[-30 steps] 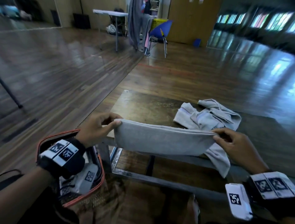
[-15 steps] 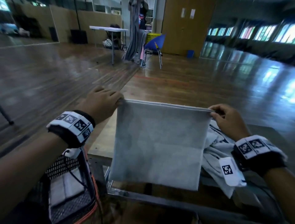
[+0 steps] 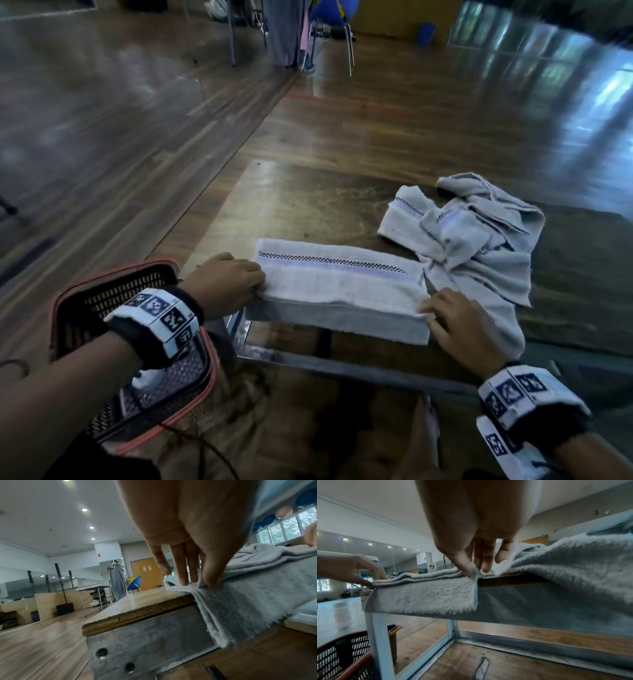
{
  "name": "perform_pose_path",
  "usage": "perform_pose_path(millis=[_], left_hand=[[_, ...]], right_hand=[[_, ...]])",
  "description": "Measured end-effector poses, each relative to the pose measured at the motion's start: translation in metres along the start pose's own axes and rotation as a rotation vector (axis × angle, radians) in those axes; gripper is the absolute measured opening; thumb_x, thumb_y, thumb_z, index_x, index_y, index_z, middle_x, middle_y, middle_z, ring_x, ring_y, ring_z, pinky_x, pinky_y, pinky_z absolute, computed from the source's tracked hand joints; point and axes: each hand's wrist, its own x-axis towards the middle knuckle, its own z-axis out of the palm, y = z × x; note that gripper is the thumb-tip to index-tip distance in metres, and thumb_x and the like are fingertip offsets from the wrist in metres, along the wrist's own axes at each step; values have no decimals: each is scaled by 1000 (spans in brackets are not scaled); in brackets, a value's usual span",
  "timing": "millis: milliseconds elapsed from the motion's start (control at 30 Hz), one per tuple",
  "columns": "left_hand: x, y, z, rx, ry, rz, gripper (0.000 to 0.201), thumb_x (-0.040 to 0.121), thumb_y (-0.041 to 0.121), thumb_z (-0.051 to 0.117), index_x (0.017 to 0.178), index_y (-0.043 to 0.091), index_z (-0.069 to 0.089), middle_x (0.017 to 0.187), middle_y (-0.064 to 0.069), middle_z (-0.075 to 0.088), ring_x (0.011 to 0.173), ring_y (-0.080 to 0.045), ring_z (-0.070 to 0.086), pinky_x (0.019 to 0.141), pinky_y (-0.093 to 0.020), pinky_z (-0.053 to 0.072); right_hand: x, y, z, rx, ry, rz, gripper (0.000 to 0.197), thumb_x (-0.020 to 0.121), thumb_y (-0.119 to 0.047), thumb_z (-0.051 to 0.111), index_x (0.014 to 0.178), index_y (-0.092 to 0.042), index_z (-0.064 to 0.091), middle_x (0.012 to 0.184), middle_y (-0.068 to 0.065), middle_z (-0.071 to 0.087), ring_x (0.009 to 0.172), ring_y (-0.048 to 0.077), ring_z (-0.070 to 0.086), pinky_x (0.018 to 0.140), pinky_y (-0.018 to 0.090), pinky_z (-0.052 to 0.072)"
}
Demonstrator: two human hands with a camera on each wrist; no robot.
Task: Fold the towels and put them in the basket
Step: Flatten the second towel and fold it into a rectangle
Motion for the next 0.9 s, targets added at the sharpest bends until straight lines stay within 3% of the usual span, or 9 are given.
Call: perform_pose_path(millis=[167, 267, 400, 500, 567, 600, 667, 733, 900], left_hand=[[15, -2, 2, -37, 36, -99, 19, 87, 25, 48, 104, 27, 58, 110, 9, 65, 98, -17, 61, 86, -29, 36], [29, 0, -4, -108, 82, -201, 19, 92, 24, 45, 107, 19, 56, 109, -1, 67, 93, -24, 63, 73, -30, 33], [40, -4, -15, -105, 87, -256, 17, 94, 28, 44, 104, 18, 54, 88, -6, 71, 78, -26, 65, 69, -30, 32], [36, -15, -22, -228, 381, -237, 8, 91, 23, 52, 90, 17, 57, 75, -6, 70, 65, -26, 64, 68, -31, 36], [27, -21, -19, -237, 532, -196, 3, 88, 20, 58, 88, 18, 58, 80, -3, 71, 68, -25, 65, 77, -36, 44], [23, -23, -16, -232, 514, -163, 3, 87, 21, 60, 89, 18, 59, 84, -2, 71, 72, -25, 66, 81, -37, 45], [14, -20, -4, -207, 295, -98, 11, 87, 23, 60, 96, 20, 62, 97, -1, 70, 85, -23, 65, 87, -37, 43], [11, -14, 6, -225, 139, -80, 18, 89, 24, 56, 105, 19, 63, 108, -1, 67, 93, -22, 62, 82, -32, 42], [8, -19, -3, -303, 251, -109, 16, 87, 26, 60, 101, 21, 65, 106, 1, 70, 90, -22, 65, 84, -34, 44]], right_hand=[[20, 3, 12, 78, 76, 95, 9, 83, -11, 64, 89, -15, 69, 90, 3, 62, 84, 25, 61, 72, 39, 50], [47, 4, 14, 60, 94, 188, 10, 83, -14, 63, 90, -16, 71, 96, 4, 62, 88, 28, 61, 73, 38, 51], [69, 8, 7, 132, 127, 260, 10, 85, -12, 60, 91, -11, 68, 98, 9, 63, 90, 29, 61, 76, 37, 48], [67, 10, -10, 150, 408, 154, 12, 81, -5, 61, 92, -8, 65, 93, 12, 62, 82, 27, 61, 73, 36, 49], [59, 9, -17, 151, 494, 55, 14, 79, -2, 61, 92, -8, 63, 89, 12, 60, 76, 21, 57, 67, 32, 48], [53, 8, -16, 153, 453, 35, 14, 78, -2, 61, 91, -7, 62, 88, 12, 59, 76, 21, 56, 67, 31, 48], [38, 2, -10, 110, 232, 64, 14, 76, -4, 62, 89, -7, 64, 88, 11, 61, 80, 27, 58, 70, 35, 48], [26, -2, -1, 44, 33, 92, 15, 76, -6, 64, 91, -8, 66, 90, 9, 62, 84, 29, 59, 75, 40, 49], [20, 5, -5, 91, 222, 22, 17, 75, -2, 67, 91, -9, 68, 85, 8, 62, 77, 27, 60, 70, 41, 49]])
